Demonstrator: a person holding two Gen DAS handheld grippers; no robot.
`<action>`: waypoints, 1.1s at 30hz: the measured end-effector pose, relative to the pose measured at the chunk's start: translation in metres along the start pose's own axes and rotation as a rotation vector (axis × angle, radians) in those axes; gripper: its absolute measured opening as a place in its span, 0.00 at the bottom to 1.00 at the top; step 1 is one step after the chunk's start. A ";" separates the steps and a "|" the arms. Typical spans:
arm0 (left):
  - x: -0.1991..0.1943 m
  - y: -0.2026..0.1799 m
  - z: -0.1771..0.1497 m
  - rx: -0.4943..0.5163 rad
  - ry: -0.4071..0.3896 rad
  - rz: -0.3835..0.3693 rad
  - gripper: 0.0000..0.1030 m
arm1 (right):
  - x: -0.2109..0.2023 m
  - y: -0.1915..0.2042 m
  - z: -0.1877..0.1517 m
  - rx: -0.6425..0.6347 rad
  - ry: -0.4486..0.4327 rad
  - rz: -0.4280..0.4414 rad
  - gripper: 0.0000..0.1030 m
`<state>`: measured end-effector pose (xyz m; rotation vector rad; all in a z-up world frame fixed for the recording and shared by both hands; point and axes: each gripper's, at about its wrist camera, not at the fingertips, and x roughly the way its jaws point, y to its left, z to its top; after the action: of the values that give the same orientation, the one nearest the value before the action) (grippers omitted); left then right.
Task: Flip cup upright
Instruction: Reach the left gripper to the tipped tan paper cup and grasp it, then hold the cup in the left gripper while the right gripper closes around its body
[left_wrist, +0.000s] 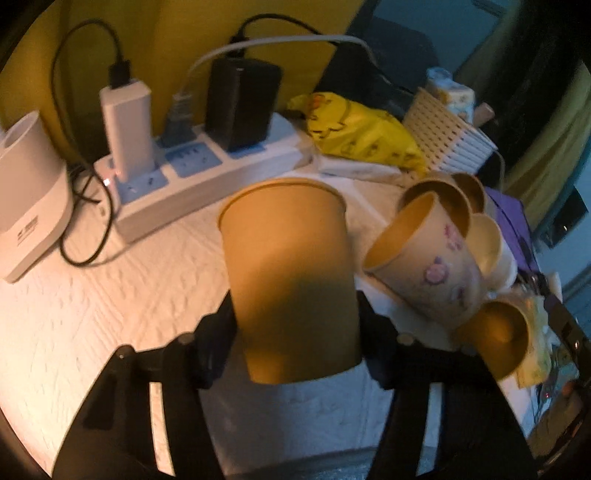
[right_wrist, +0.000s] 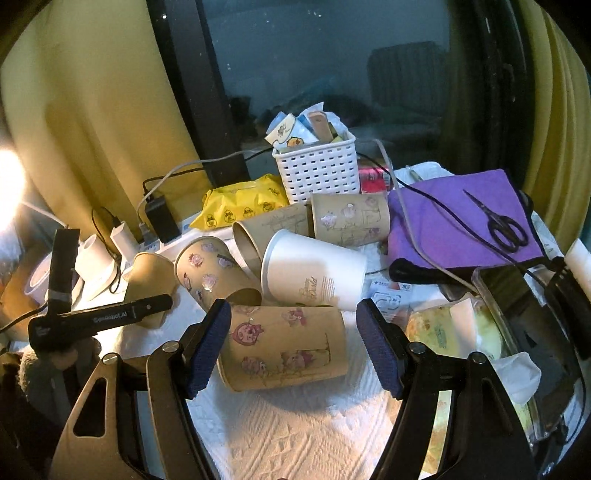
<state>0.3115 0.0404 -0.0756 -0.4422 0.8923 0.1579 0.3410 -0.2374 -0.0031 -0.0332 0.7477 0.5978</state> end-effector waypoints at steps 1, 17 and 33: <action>-0.001 0.001 -0.001 0.002 0.002 -0.007 0.59 | -0.003 0.002 0.000 -0.002 -0.004 -0.003 0.72; -0.103 -0.019 -0.062 0.239 -0.122 -0.117 0.58 | -0.068 0.057 -0.019 -0.052 -0.042 0.007 0.72; -0.196 -0.018 -0.144 0.401 -0.262 -0.160 0.58 | -0.137 0.111 -0.064 -0.061 -0.046 0.050 0.72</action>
<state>0.0916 -0.0288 0.0043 -0.1126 0.6072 -0.1086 0.1639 -0.2283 0.0575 -0.0572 0.6870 0.6674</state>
